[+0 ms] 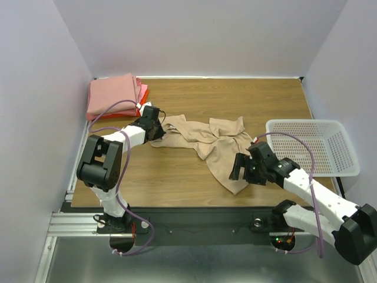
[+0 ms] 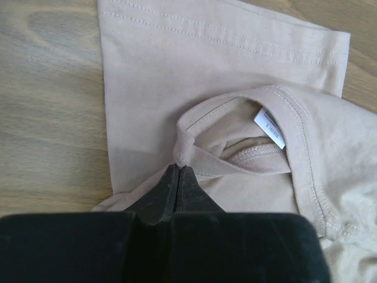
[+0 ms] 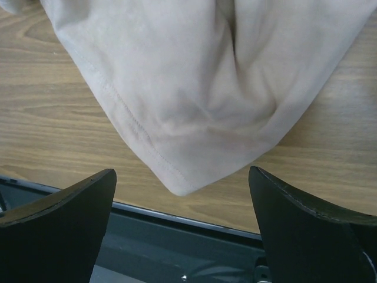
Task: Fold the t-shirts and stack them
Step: Flatten the tshirt out
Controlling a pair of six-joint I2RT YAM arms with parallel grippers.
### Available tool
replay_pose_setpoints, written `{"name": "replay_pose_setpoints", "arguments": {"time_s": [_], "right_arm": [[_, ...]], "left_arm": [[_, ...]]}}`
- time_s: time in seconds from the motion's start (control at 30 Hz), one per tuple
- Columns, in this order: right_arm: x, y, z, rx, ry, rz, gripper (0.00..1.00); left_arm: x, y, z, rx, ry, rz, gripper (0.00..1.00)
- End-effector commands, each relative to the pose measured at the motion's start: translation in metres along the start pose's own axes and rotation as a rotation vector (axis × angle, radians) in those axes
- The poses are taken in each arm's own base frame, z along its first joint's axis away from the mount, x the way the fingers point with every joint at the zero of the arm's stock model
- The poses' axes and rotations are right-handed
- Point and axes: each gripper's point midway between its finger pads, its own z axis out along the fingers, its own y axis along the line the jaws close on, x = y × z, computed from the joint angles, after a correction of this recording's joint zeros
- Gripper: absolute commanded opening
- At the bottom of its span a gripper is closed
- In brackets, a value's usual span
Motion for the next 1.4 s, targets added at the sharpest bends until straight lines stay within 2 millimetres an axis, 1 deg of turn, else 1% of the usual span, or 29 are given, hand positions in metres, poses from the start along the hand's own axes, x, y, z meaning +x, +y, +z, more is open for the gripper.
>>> {"name": "replay_pose_setpoints", "arguments": {"time_s": [0.0,0.07,0.13,0.2,0.23,0.27,0.47,0.5,0.6,0.63,0.7,0.73,0.77,0.8,0.9,0.93,0.97,1.0,1.03,1.07,1.1,1.13,1.17,1.2,1.23,1.27,1.3,1.33,1.37], "right_arm": [[0.010,-0.001,0.002,0.055,0.012,0.025,1.00],[0.017,0.000,0.002,0.080,0.018,0.013,1.00],[0.023,-0.003,0.001,0.112,0.020,0.007,1.00],[0.020,-0.010,0.003,0.152,0.001,0.015,1.00],[0.022,-0.013,0.006,0.168,0.004,0.017,1.00],[0.022,-0.014,0.010,0.180,0.008,0.023,1.00],[0.030,0.001,0.027,0.178,0.022,-0.032,0.95],[0.031,0.000,0.030,0.191,0.018,-0.041,0.94],[0.038,-0.007,0.043,0.248,0.018,-0.049,0.88],[0.037,-0.011,0.046,0.270,0.007,-0.045,0.84],[0.030,-0.020,0.050,0.326,-0.039,-0.032,0.60],[0.026,-0.021,0.050,0.339,-0.061,-0.026,0.45],[0.019,-0.023,0.050,0.359,-0.101,-0.025,0.06],[0.010,-0.018,0.048,0.353,-0.129,-0.023,0.00],[-0.023,0.000,0.034,0.328,-0.240,-0.056,0.01],[-0.046,0.022,0.021,0.285,-0.300,-0.051,0.00],[-0.060,0.030,0.010,0.280,-0.341,-0.081,0.00],[-0.094,0.052,-0.018,0.243,-0.460,-0.054,0.00],[-0.099,0.046,-0.025,0.269,-0.490,-0.066,0.00],[-0.124,0.065,-0.052,0.235,-0.566,-0.063,0.00],[-0.145,0.066,-0.078,0.244,-0.665,-0.035,0.00],[-0.157,0.071,-0.094,0.236,-0.713,-0.026,0.00],[-0.177,0.085,-0.126,0.194,-0.787,0.009,0.00],[-0.189,0.085,-0.145,0.210,-0.843,0.010,0.00],[-0.204,0.095,-0.177,0.171,-0.902,0.031,0.00],[-0.205,0.093,-0.179,0.178,-0.911,0.036,0.00],[-0.218,0.099,-0.206,0.156,-0.962,0.052,0.01],[-0.224,0.101,-0.218,0.156,-0.986,0.059,0.00],[-0.229,0.103,-0.230,0.155,-1.009,0.063,0.00]], "left_arm": [[-0.016,-0.009,-0.013,0.030,-0.051,0.020,0.00],[-0.018,-0.009,-0.020,0.032,-0.069,0.020,0.00],[-0.024,-0.007,-0.035,0.032,-0.107,0.015,0.00],[-0.033,-0.009,-0.053,0.044,-0.153,0.000,0.00],[-0.031,-0.003,-0.057,0.029,-0.167,-0.005,0.00],[-0.038,-0.006,-0.070,0.051,-0.199,-0.018,0.00],[-0.023,0.008,-0.101,0.069,-0.232,-0.048,0.00],[-0.026,0.007,-0.111,0.087,-0.253,-0.059,0.00],[-0.021,0.011,-0.119,0.099,-0.267,-0.075,0.00],[-0.021,0.012,-0.125,0.109,-0.279,-0.081,0.00],[-0.024,0.013,-0.134,0.115,-0.302,-0.089,0.00],[-0.025,0.015,-0.136,0.109,-0.309,-0.093,0.00],[-0.029,0.016,-0.138,0.099,-0.326,-0.100,0.00],[-0.030,0.019,-0.141,0.088,-0.330,-0.105,0.00],[-0.044,0.020,-0.153,0.059,-0.363,-0.118,0.00],[-0.062,0.016,-0.165,0.053,-0.409,-0.137,0.00],[-0.070,0.016,-0.172,0.045,-0.431,-0.151,0.00],[-0.086,0.011,-0.189,0.047,-0.465,-0.168,0.00],[-0.094,0.011,-0.198,0.041,-0.486,-0.178,0.00],[-0.105,0.012,-0.209,0.024,-0.519,-0.192,0.00],[-0.123,0.010,-0.234,0.030,-0.576,-0.217,0.00],[-0.132,0.009,-0.247,0.035,-0.609,-0.225,0.00],[-0.142,0.008,-0.262,0.045,-0.645,-0.230,0.00],[-0.150,0.009,-0.279,0.059,-0.687,-0.239,0.00],[-0.167,0.009,-0.304,0.064,-0.751,-0.261,0.00],[-0.175,0.010,-0.319,0.065,-0.782,-0.277,0.00],[-0.179,0.013,-0.330,0.051,-0.800,-0.288,0.00],[-0.195,0.013,-0.358,0.063,-0.859,-0.324,0.00],[-0.201,0.014,-0.370,0.062,-0.881,-0.336,0.00]]}}
